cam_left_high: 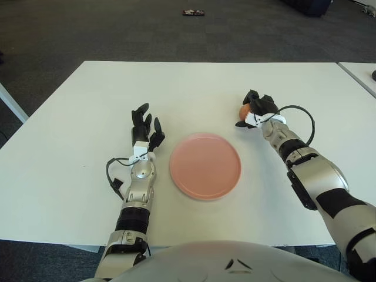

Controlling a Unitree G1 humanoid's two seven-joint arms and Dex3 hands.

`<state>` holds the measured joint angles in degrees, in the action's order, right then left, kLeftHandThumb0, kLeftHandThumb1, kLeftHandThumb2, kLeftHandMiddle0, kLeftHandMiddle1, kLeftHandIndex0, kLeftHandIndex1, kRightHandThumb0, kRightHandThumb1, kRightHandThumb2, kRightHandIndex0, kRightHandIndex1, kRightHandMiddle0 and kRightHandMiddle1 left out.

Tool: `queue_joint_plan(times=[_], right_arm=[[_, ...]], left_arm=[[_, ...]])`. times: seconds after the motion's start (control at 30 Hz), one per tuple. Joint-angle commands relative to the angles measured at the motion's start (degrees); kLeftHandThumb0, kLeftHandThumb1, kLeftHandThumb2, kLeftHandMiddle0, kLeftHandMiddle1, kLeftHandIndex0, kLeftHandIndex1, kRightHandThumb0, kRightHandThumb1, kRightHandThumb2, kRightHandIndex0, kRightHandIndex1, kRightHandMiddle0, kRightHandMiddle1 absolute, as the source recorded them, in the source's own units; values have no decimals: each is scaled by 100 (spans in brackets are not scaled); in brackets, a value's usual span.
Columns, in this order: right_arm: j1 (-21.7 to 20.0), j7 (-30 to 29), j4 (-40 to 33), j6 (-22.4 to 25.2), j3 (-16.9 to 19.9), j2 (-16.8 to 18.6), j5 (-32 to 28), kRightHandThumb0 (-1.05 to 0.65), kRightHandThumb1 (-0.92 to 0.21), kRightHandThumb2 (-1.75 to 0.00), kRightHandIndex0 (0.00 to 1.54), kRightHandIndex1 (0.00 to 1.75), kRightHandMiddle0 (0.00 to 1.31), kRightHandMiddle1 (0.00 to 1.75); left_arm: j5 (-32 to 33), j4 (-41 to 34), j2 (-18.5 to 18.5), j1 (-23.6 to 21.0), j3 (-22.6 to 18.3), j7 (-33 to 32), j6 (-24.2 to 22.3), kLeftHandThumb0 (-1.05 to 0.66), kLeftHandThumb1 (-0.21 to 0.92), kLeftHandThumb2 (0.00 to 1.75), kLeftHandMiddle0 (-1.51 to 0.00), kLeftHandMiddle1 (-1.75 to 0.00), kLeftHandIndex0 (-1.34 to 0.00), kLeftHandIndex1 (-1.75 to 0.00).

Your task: Put the apple into the plate.

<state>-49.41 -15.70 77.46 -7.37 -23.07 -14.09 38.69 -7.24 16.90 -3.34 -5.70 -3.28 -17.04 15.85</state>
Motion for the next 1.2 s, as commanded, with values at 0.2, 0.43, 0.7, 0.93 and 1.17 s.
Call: queue_joint_plan(times=[0.2,0.43,0.7,0.93,1.17], right_arm=[[638,146,318,424,-250,43,215,-19,-34,-110,67,135,45,170],[760,-276,296,294,-115,128,66,-2,-2,-155,90,146,65,174],[736,-589,281,182,-73,156,66,0,3,-161,95,147,67,175],[760,-761,282,114,-88,153,88,0,3,-160,97,143,67,175],[774,-793,282,87,-83,165,77,0,4,-161,98,142,68,175]], left_arm=[[-27,-143,10,57,-13,-31,-40,-68,92,73,-47,-3,0,-99],[-22,-205,9,78,-9,-11,-105,-69,92,73,-47,-3,0,-99],[-28,-198,23,84,-13,-11,-68,-69,92,73,-46,-2,0,-99],[-23,-171,29,80,-21,-10,-57,-70,92,74,-45,-2,0,-98],[-4,-146,32,70,-48,-18,-48,-71,92,73,-47,-3,0,-100]])
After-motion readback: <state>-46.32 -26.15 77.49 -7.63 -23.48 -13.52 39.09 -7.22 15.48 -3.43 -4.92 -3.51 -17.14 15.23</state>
